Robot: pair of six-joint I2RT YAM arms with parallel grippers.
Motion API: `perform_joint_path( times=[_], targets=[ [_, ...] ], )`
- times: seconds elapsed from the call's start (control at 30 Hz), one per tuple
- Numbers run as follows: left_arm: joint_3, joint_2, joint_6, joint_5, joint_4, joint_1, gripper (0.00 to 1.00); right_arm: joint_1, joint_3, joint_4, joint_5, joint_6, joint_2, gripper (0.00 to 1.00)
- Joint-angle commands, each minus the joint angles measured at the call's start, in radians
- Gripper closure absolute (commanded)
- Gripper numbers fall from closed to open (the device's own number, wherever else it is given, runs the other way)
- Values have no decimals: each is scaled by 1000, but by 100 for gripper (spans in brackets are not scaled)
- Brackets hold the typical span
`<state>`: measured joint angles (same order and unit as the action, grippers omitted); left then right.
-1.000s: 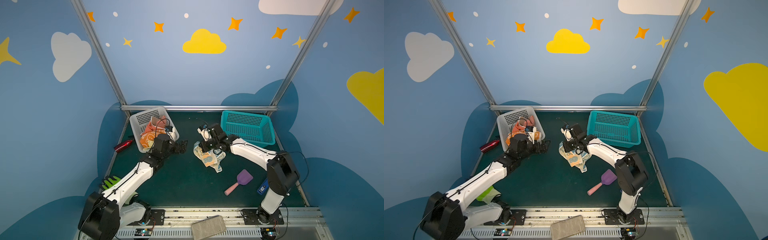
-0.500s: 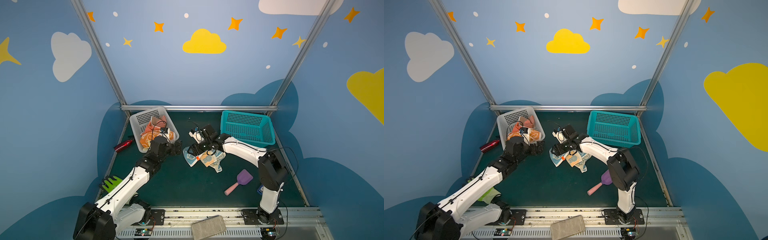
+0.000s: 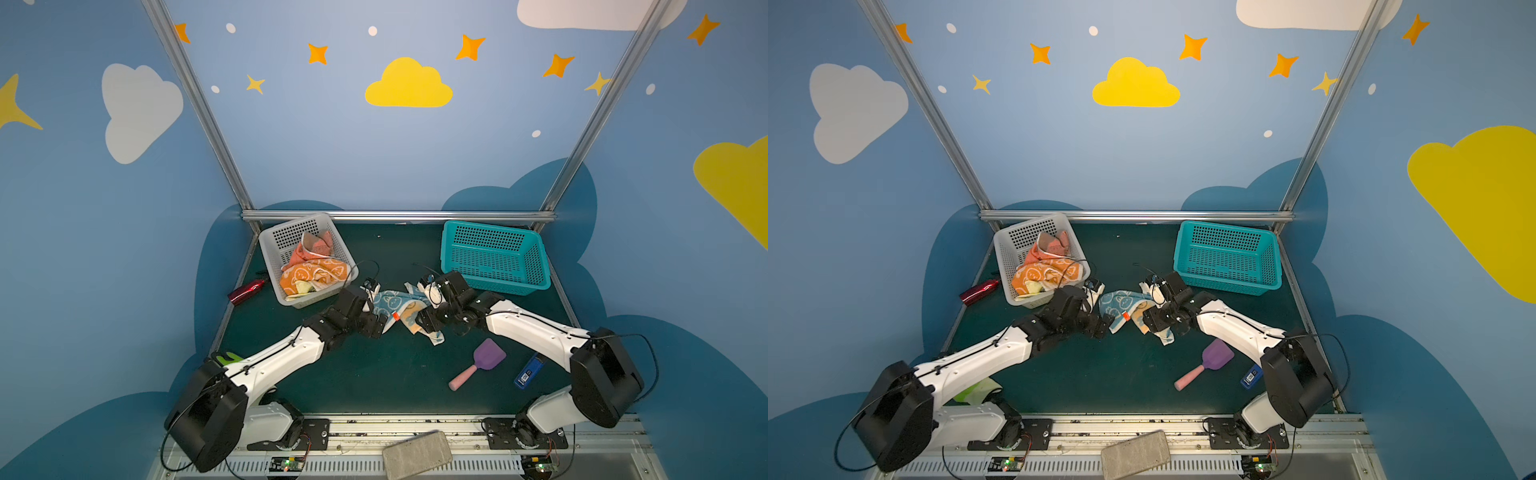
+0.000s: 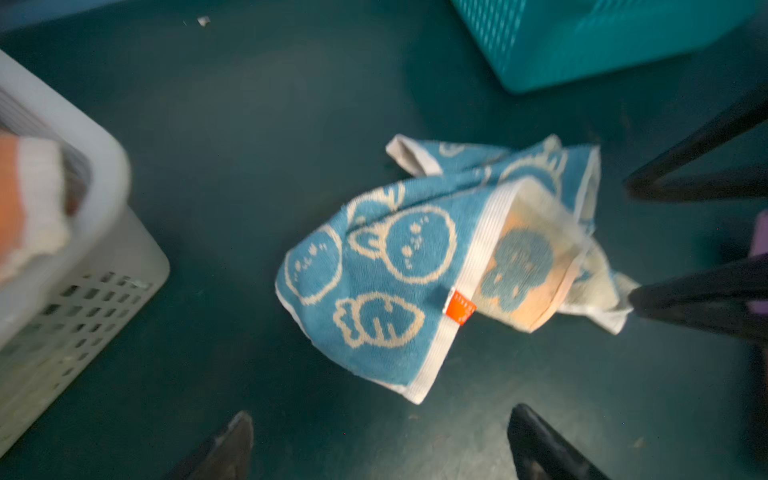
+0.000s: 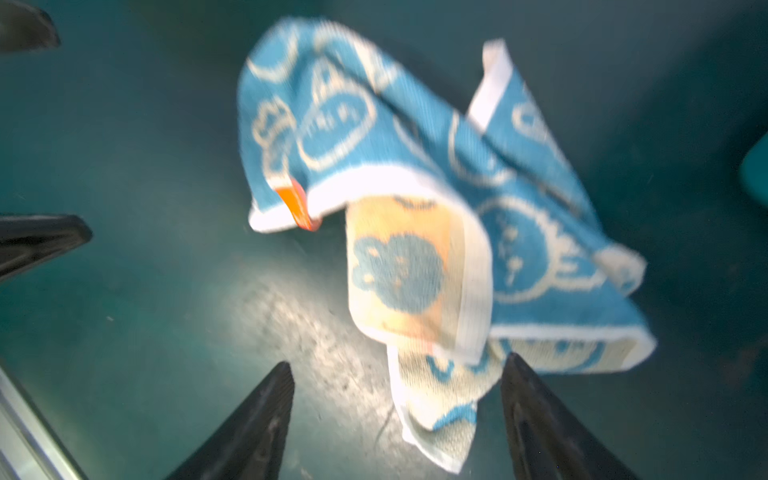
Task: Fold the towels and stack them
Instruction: 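Move the left gripper to the tagged corner while the right gripper holds on, then grasp the tagged corner with the left gripper and another corner with the right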
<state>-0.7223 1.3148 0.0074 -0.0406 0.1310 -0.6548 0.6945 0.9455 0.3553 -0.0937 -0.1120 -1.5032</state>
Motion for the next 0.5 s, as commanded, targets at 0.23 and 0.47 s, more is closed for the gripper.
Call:
perform_joint_path(
  times=[0.23,0.47],
  targets=[
    [-203,293,150,-157,212,-75,10,-51,-19,-49,34,-69,63,27],
    [-284,402,178,-154,274,-82,12,-85,-32,-60,28,-77,98,27]
  ],
)
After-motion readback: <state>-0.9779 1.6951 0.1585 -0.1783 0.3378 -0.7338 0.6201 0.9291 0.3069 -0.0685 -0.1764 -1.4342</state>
